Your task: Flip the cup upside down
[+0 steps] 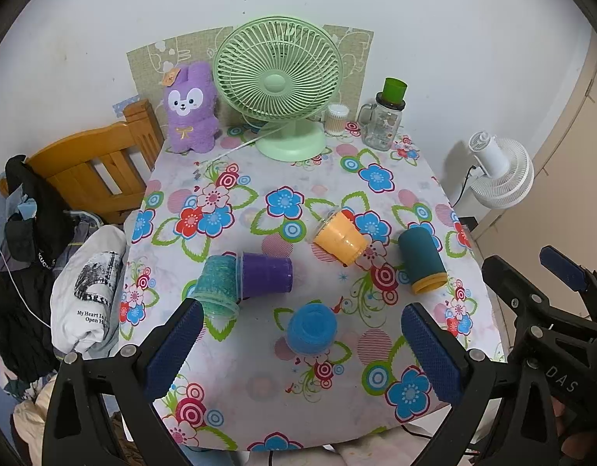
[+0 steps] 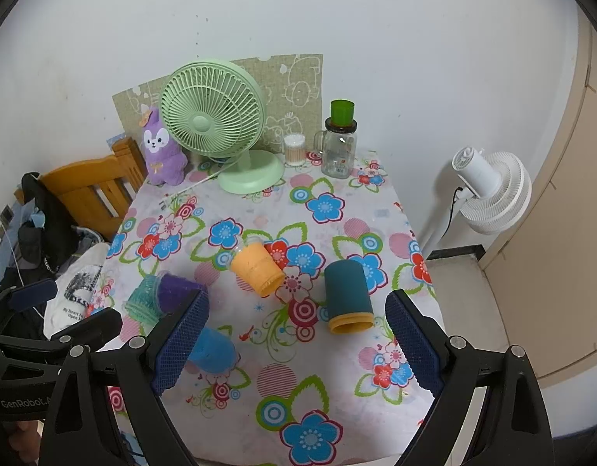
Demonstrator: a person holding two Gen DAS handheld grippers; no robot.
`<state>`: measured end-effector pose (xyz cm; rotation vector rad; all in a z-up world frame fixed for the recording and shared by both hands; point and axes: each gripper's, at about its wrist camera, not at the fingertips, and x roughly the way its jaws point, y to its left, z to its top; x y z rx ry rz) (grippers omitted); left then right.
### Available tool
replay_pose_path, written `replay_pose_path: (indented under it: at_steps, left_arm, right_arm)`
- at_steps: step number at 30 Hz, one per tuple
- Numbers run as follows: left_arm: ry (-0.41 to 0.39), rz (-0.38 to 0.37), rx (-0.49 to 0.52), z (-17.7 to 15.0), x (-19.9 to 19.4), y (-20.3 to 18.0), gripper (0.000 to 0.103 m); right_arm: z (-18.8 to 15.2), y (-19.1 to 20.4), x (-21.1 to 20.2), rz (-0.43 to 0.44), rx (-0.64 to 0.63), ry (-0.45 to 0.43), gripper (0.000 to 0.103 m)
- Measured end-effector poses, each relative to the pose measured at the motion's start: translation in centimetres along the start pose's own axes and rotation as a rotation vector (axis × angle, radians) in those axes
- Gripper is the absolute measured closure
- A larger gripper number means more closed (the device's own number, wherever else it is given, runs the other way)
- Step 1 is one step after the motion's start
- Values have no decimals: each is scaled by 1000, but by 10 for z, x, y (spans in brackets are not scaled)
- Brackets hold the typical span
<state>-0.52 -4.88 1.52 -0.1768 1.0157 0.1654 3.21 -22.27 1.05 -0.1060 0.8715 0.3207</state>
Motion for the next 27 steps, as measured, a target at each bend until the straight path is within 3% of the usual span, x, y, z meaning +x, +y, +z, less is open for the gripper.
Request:
replay_pose_path:
  at_steps: [27]
  left_arm:
    - [30,-8,-7,5,13,17,0]
  right_arm:
    - [-2,10,17,-1,-6,42,9]
